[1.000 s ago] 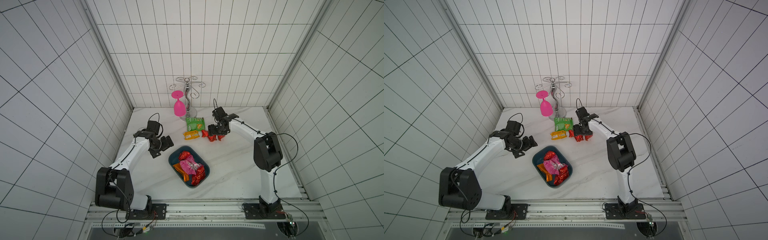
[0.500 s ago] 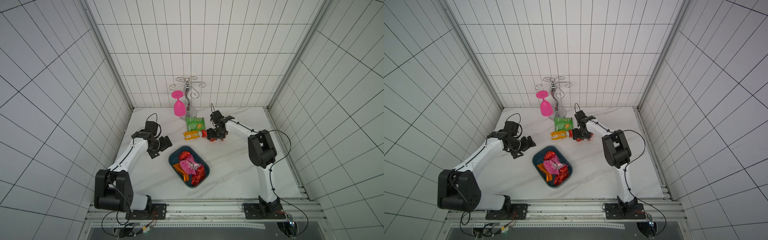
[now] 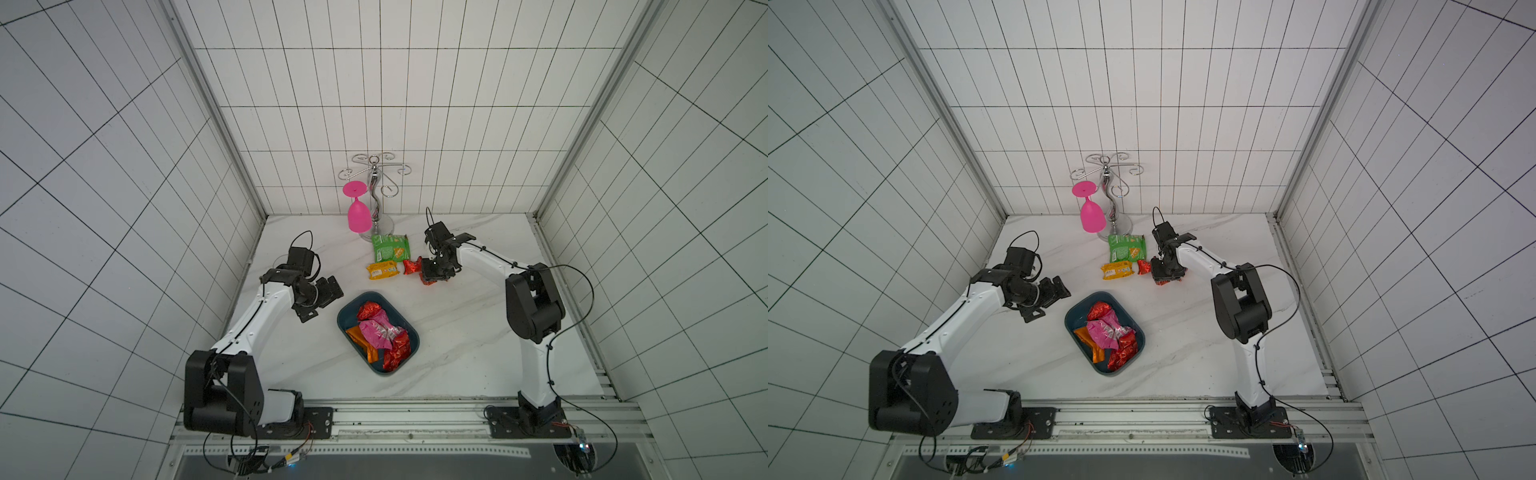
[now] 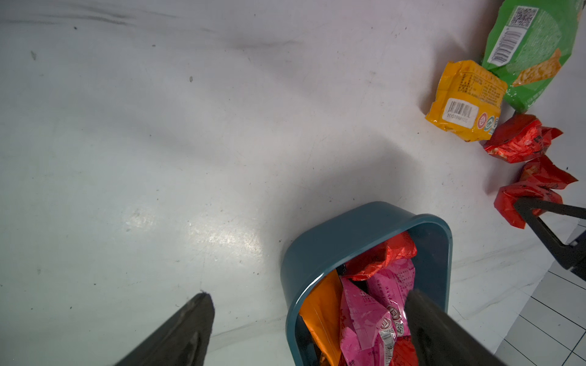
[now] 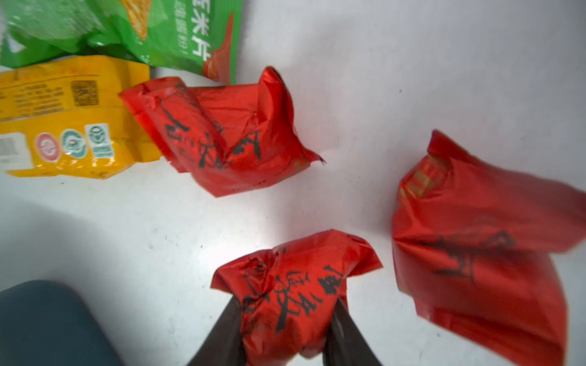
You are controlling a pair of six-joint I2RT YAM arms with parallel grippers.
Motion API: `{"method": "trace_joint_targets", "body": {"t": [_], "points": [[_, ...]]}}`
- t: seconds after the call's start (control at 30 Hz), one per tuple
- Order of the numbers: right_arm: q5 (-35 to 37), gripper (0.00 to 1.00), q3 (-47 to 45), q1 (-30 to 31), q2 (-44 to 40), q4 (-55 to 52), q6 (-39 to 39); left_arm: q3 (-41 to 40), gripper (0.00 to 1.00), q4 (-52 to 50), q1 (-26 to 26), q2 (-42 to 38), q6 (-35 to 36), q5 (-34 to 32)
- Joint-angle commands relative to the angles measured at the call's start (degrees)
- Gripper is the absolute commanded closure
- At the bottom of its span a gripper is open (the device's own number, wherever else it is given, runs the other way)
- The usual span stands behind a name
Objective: Put the tea bags into the storage box
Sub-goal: Pick up the tea bag from the center of the board, then place the tea bag in the storage box.
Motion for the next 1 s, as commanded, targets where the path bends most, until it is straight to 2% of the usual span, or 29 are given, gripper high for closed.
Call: {"method": "trace_joint_targets", "body": {"t": [0.0, 0.2, 0.43, 0.63, 0.97], "points": [[-1.1, 0.63, -2.0, 2.4, -6.3, -0.2, 0.8, -0.3, 0.02, 0.5, 0.3, -1.7, 0.1, 0.4], [-3.7, 0.63, -0.6, 9.6, -8.6, 0.0, 2.5, -0.2, 0.03, -0.6, 1.2, -3.3, 0.0, 0.6], [-7.7, 0.63, 6.2, 18.2, -4.2, 2.0, 3.3, -2.4, 0.03, -2.6, 3.5, -7.3, 0.6, 0.6], [-12.0, 0.63, 11.9, 22.6, 2.1, 2.9, 2.7, -4.3, 0.02, -3.8, 5.7, -9.5, 1.5, 1.0], [-13.0, 0.62, 17.9, 25.5, 8.6, 1.2, 1.6, -3.5, 0.02, -4.2, 8.8, -10.1, 3.2, 2.5]]}}
